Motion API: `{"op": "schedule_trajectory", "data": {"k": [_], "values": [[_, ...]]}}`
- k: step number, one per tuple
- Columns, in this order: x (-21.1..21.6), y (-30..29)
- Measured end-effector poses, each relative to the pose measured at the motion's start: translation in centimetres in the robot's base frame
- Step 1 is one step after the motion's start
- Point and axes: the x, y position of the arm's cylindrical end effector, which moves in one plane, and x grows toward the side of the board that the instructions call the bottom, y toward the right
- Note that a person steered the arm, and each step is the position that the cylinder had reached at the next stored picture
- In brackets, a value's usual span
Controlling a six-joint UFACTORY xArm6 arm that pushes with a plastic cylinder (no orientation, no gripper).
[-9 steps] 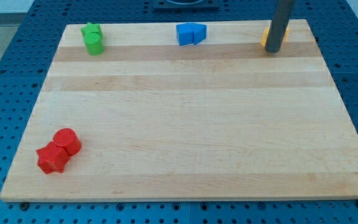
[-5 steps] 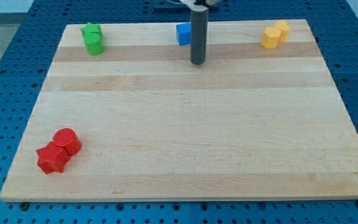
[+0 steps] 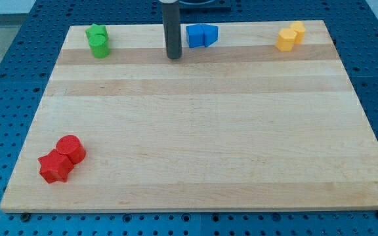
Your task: Nudge the blue cube along with blue triangle a bit right
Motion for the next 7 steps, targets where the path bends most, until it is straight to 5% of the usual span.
{"op": "schedule_trajectory", "data": {"k": [3,7], "values": [[-4.8,-0.7],[-5.2,5.6]]}}
